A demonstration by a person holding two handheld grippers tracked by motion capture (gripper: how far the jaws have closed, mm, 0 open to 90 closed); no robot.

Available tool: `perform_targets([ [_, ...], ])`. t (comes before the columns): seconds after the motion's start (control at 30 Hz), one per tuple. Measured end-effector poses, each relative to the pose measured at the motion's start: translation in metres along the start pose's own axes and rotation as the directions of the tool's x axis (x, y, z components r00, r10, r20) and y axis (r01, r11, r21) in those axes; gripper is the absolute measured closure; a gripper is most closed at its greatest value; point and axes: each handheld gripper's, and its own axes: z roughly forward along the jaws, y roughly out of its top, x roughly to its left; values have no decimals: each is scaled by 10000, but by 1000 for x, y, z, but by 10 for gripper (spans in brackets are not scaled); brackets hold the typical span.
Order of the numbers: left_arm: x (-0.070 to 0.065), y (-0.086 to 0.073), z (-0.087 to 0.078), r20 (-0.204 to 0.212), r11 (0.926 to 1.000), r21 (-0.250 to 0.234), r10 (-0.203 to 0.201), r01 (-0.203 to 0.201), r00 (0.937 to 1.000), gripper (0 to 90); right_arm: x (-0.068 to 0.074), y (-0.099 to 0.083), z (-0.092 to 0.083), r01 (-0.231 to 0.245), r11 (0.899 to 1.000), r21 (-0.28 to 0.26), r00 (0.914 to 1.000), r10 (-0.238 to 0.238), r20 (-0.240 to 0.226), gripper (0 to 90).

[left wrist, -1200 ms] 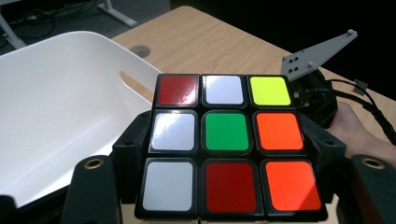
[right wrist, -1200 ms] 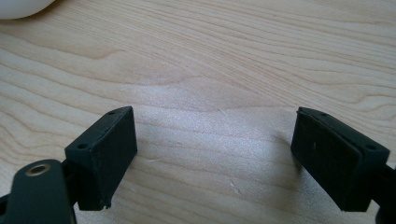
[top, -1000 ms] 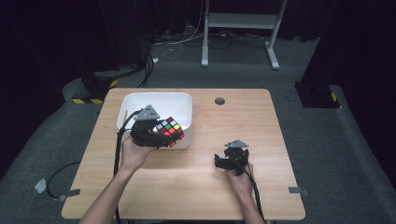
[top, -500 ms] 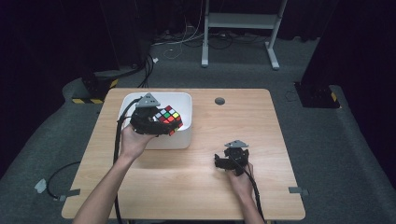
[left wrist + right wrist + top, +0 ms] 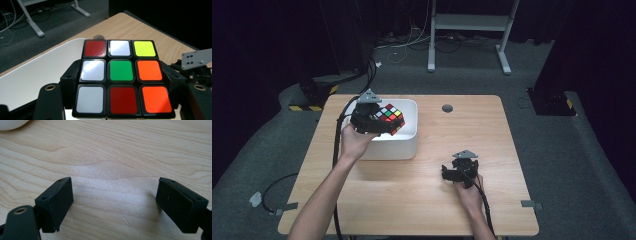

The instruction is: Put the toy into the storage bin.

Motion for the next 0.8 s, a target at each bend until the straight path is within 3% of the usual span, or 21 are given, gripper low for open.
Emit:
perform_targets([
  [0.6, 13, 8, 12, -334, 9996, 146, -228, 233, 9992, 335, 0, 0, 0, 4, 10000, 1, 10000, -4, -10, 144],
  [0.8, 22, 7, 15, -504, 9985, 177, -518, 527, 9974, 335, 0, 0, 0, 14, 10000, 4, 10000, -14, -8, 144],
])
